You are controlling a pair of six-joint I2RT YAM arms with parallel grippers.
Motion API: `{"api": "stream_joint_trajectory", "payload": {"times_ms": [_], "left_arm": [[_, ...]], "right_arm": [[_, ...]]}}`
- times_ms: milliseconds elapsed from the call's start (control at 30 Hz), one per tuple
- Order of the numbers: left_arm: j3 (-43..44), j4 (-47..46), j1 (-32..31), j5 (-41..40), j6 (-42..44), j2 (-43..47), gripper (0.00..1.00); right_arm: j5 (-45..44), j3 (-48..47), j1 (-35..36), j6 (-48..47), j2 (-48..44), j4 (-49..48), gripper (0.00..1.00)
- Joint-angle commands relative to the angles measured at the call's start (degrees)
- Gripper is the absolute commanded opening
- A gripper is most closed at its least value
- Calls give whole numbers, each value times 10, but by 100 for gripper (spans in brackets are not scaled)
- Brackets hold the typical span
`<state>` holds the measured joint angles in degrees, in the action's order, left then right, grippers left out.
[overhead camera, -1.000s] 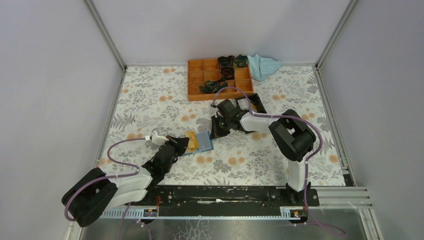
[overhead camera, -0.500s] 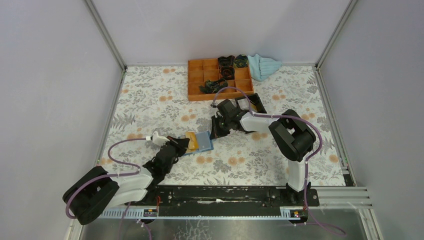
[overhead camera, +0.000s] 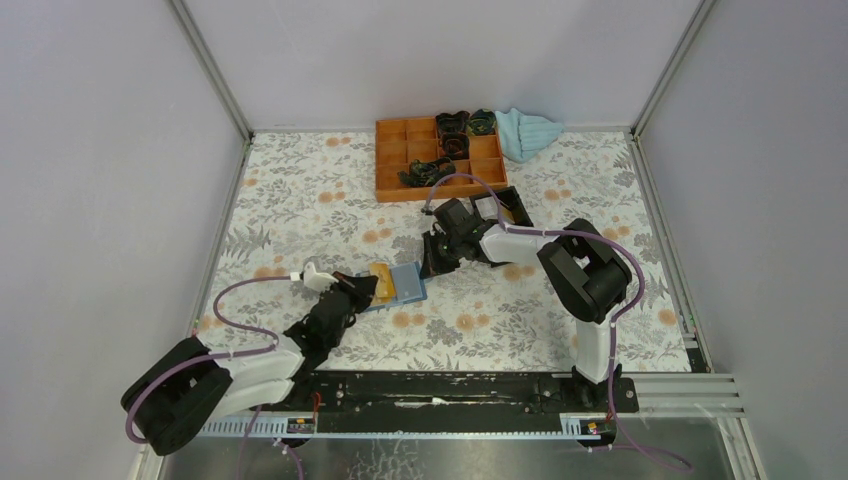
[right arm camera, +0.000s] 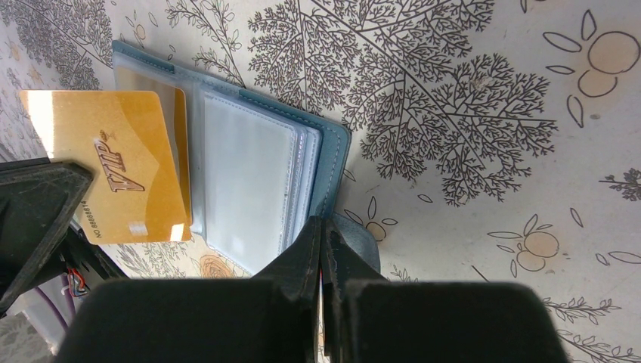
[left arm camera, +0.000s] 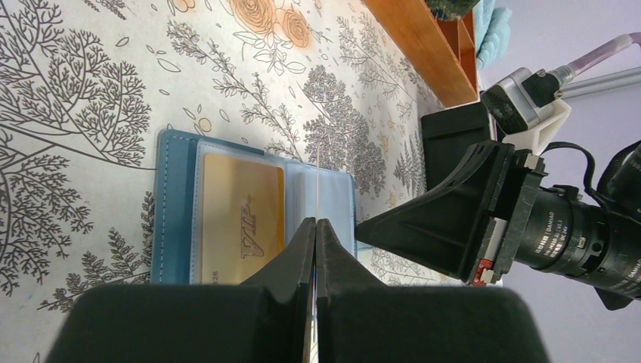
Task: Put the credit cards into the card holder
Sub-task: Insert the credit card into the card holder.
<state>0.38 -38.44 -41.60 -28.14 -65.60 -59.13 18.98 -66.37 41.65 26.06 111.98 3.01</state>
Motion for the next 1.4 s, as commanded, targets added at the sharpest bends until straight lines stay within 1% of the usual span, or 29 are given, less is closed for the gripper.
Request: {"api": "stream_joint_trajectory", "payload": {"times_ms": [0, 333, 767, 1367], "left_arm": [[-62, 5, -4, -20, 16, -9, 0], [-60, -20, -8, -29, 14, -38, 0], [-55, -73, -19, -29, 6, -100, 0], [-61, -80, -42, -42, -18, -94, 0]], "right_arm": [[-13, -17, 8, 0, 14, 1, 0], [-12, -20, 8, 0, 16, 2, 0], [-9, -18, 7, 0, 20, 0, 0], [-22, -15, 8, -5, 23, 7, 0]]}}
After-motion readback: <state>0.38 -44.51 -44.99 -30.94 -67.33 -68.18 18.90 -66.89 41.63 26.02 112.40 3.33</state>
